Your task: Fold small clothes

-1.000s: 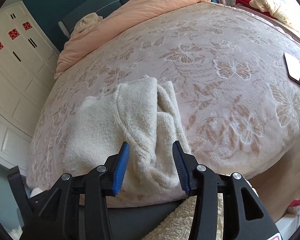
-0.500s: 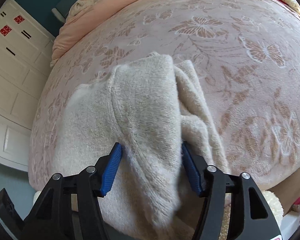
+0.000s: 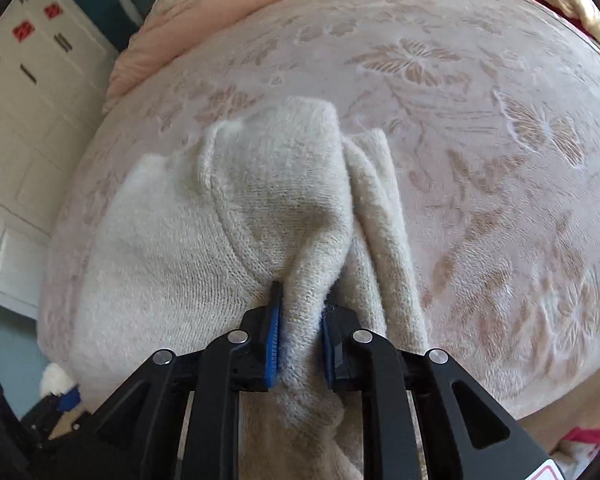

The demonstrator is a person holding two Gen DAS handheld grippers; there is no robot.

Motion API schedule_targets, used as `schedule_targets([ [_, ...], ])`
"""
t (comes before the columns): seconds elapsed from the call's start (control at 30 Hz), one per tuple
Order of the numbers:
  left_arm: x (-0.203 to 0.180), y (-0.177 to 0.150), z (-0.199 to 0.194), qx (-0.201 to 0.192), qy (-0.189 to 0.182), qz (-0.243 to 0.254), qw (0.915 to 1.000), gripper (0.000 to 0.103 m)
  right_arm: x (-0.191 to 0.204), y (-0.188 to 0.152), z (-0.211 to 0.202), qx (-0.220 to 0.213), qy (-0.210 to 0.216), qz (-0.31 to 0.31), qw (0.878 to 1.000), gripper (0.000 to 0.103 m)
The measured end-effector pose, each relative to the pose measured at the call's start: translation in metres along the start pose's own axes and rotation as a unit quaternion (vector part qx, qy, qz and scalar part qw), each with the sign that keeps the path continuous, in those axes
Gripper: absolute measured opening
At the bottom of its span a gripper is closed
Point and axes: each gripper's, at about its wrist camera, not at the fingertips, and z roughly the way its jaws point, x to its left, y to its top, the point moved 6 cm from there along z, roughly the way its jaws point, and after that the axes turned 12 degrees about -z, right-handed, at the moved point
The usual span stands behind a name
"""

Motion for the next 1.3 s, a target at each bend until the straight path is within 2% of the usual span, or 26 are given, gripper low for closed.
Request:
schedule_targets([
  [0.07,0.007,0.001,-0.006,-0.003,-0.004,-0.012,0.9999,0.057,0.007,0.005,-0.031,-0.031,-0.030,-0.004,0.999,0.024],
  [0.13,0.018,0.004,-0.012,-0.005,-0.010,-0.041,0.9991,0.058,0.027,0.008,-0.061,-0.058,-0.028,-0.031,0.997,0.026],
  [0.2,0.032,0.010,-0.019,-0.015,-0.008,-0.072,0.9972,0.059,0.061,0.006,-0.080,-0.070,0.013,-0.059,0.996,0.026],
  [0.27,0.045,0.016,-0.025,-0.028,0.001,-0.094,0.9952,0.059,0.100,0.000,-0.080,-0.064,0.063,-0.091,0.992,0.026],
  [0.33,0.052,0.020,-0.028,-0.034,0.004,-0.107,0.9937,0.059,0.133,-0.009,-0.061,-0.039,0.078,-0.130,0.988,0.026],
  [0.37,0.053,0.021,-0.030,-0.035,0.007,-0.108,0.9935,0.059,0.144,-0.019,-0.038,-0.013,0.077,-0.146,0.986,0.025],
  [0.47,0.051,0.022,-0.035,-0.044,0.012,-0.095,0.9945,0.059,0.161,-0.072,0.050,0.121,0.073,-0.186,0.972,0.026],
  [0.53,0.049,0.021,-0.040,-0.050,0.013,-0.085,0.9950,0.060,0.171,-0.078,0.048,0.117,0.062,-0.204,0.970,0.026],
  [0.6,0.047,0.021,-0.044,-0.056,0.014,-0.077,0.9954,0.062,0.175,-0.064,0.026,0.101,0.067,-0.192,0.974,0.025],
  [0.63,0.047,0.021,-0.044,-0.058,0.015,-0.074,0.9955,0.064,0.175,-0.057,0.014,0.082,0.072,-0.184,0.977,0.025],
  [0.7,0.044,0.020,-0.041,-0.055,0.015,-0.072,0.9958,0.064,0.172,-0.049,0.003,0.059,0.059,-0.188,0.979,0.025],
  [0.77,0.039,0.019,-0.036,-0.046,0.014,-0.068,0.9965,0.064,0.163,-0.055,0.023,0.081,0.042,-0.196,0.976,0.025],
  [0.8,0.037,0.018,-0.034,-0.042,0.016,-0.063,0.9970,0.064,0.158,-0.060,0.037,0.098,0.040,-0.194,0.975,0.022],
  [0.87,0.031,0.017,-0.035,-0.042,0.016,-0.052,0.9976,0.064,0.155,-0.058,0.035,0.094,0.056,-0.171,0.979,0.020],
  [0.97,0.027,0.015,-0.038,-0.051,0.023,-0.036,0.9978,0.064,0.150,-0.042,-0.005,0.046,0.093,-0.130,0.986,0.022],
  [1.03,0.026,0.014,-0.037,-0.049,0.023,-0.037,0.9979,0.064,0.128,-0.031,-0.028,0.014,0.069,-0.115,0.991,0.032],
  [1.1,0.025,0.014,-0.034,-0.046,0.025,-0.037,0.9980,0.064,0.095,-0.026,-0.045,-0.006,0.027,-0.094,0.995,0.039],
  [1.13,0.024,0.014,-0.033,-0.043,0.025,-0.036,0.9981,0.064,0.078,-0.027,-0.051,-0.010,0.010,-0.079,0.997,0.040],
  [1.17,0.023,0.014,-0.032,-0.042,0.025,-0.035,0.9982,0.064,0.062,-0.030,-0.056,-0.013,-0.003,-0.062,0.998,0.040],
  [1.23,0.020,0.013,-0.030,-0.041,0.026,-0.031,0.9984,0.064,0.035,-0.038,-0.059,-0.008,-0.020,-0.032,0.999,0.047],
  [1.3,0.016,0.011,-0.029,-0.039,0.027,-0.026,0.9986,0.064,0.018,-0.049,-0.054,0.003,-0.020,-0.002,1.000,0.054],
])
